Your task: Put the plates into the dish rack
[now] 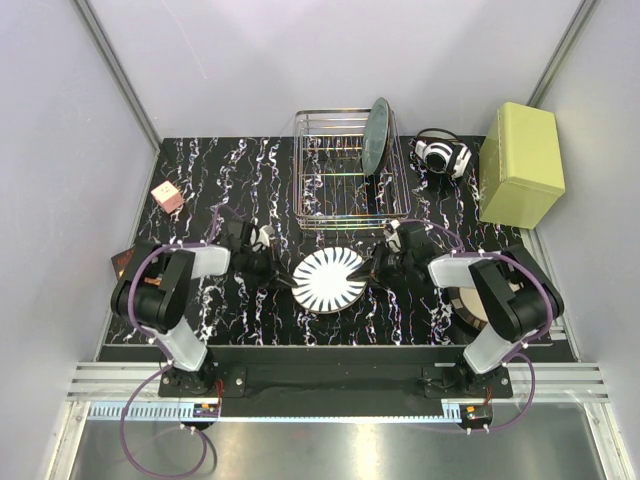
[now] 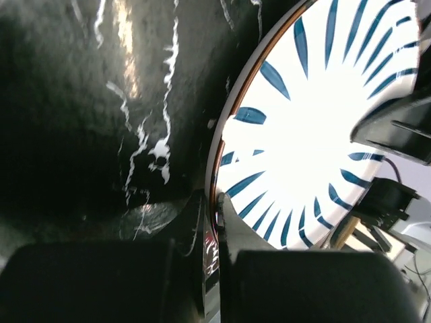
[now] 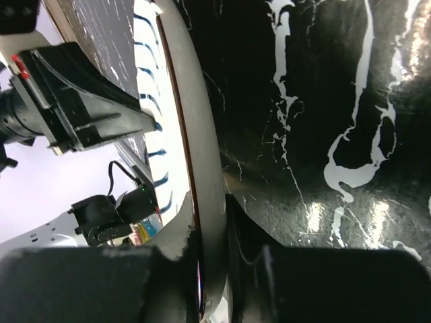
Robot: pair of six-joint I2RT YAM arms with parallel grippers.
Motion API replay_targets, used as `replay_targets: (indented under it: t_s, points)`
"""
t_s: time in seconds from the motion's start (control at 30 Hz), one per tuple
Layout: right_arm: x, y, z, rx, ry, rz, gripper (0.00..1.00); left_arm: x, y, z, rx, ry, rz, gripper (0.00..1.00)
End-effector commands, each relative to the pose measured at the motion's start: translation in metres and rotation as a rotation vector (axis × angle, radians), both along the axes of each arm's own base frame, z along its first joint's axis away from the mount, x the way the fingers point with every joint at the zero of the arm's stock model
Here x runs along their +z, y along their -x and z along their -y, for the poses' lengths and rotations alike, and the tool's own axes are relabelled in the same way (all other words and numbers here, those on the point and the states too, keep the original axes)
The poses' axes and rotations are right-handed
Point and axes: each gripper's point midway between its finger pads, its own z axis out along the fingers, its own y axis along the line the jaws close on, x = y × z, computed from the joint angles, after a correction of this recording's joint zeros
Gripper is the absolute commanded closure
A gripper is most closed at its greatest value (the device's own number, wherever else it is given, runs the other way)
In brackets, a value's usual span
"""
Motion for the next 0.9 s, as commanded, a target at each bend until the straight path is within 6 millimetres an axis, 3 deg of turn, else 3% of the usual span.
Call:
replay_targets:
  t_s: [0.0,0.03,0.07,0.1,0.2,0.23,0.3,0.33,0.4,0.43,0.5,0.53,0.6,0.63,0.67,0.77,0.8,0.83,0.87]
  points:
    - [0.018,-0.011,-0.001,-0.037,0.004,0.041,1.0,0.022,0.008,0.012,-0.049,0.04,0.072,0.75]
    - [0.024,-0.009,-0.001,-0.015,0.016,0.023,1.0,0.021,0.003,0.006,-0.035,-0.006,0.092,0.63]
    - [0.031,-0.007,0.0,0.04,0.028,0.061,1.0,0.034,-0.001,0.004,-0.042,-0.036,0.12,0.51]
    - [0.036,-0.004,0.001,0.078,0.046,0.063,1.0,0.041,-0.005,-0.002,-0.084,-0.068,0.195,0.02]
    - [0.067,-0.005,0.002,0.178,0.084,0.14,1.0,0.075,-0.024,-0.025,-0.125,-0.192,0.363,0.01]
    - [0.091,-0.018,-0.002,0.183,0.08,0.208,1.0,0.093,-0.031,-0.036,-0.119,-0.24,0.411,0.01]
    - [0.12,-0.025,-0.002,0.226,0.095,0.316,1.0,0.109,-0.045,-0.062,-0.089,-0.336,0.494,0.01]
    - [0.151,-0.03,-0.005,0.244,0.089,0.358,1.0,0.113,-0.056,-0.082,-0.034,-0.441,0.522,0.01]
    - [0.179,-0.03,-0.005,0.293,0.092,0.41,1.0,0.132,-0.066,-0.109,0.014,-0.533,0.577,0.01]
    - [0.217,-0.04,-0.01,0.297,0.068,0.507,1.0,0.138,-0.07,-0.118,0.032,-0.56,0.598,0.01]
    - [0.249,-0.041,-0.015,0.328,0.04,0.576,1.0,0.156,-0.079,-0.133,0.077,-0.575,0.643,0.01]
    - [0.283,-0.046,-0.019,0.323,0.016,0.662,1.0,0.159,-0.08,-0.135,0.085,-0.571,0.653,0.01]
    - [0.305,-0.057,-0.024,0.32,0.02,0.735,1.0,0.166,-0.087,-0.141,0.126,-0.574,0.669,0.01]
    - [0.33,-0.066,-0.026,0.299,0.022,0.806,1.0,0.166,-0.091,-0.148,0.161,-0.603,0.669,0.01]
    - [0.325,-0.088,-0.026,0.25,0.081,0.819,1.0,0.167,-0.093,-0.153,0.19,-0.612,0.667,0.01]
    - [0.342,-0.15,-0.018,0.07,0.231,0.934,1.0,0.168,-0.095,-0.162,0.244,-0.627,0.658,0.01]
    - [0.364,-0.167,-0.014,-0.008,0.262,1.006,1.0,0.169,-0.094,-0.163,0.254,-0.622,0.656,0.01]
    - [0.353,-0.2,-0.002,-0.115,0.386,1.004,1.0,0.172,-0.092,-0.164,0.262,-0.62,0.664,0.01]
    - [0.357,-0.213,0.001,-0.172,0.433,1.015,1.0,0.174,-0.091,-0.165,0.265,-0.621,0.67,0.01]
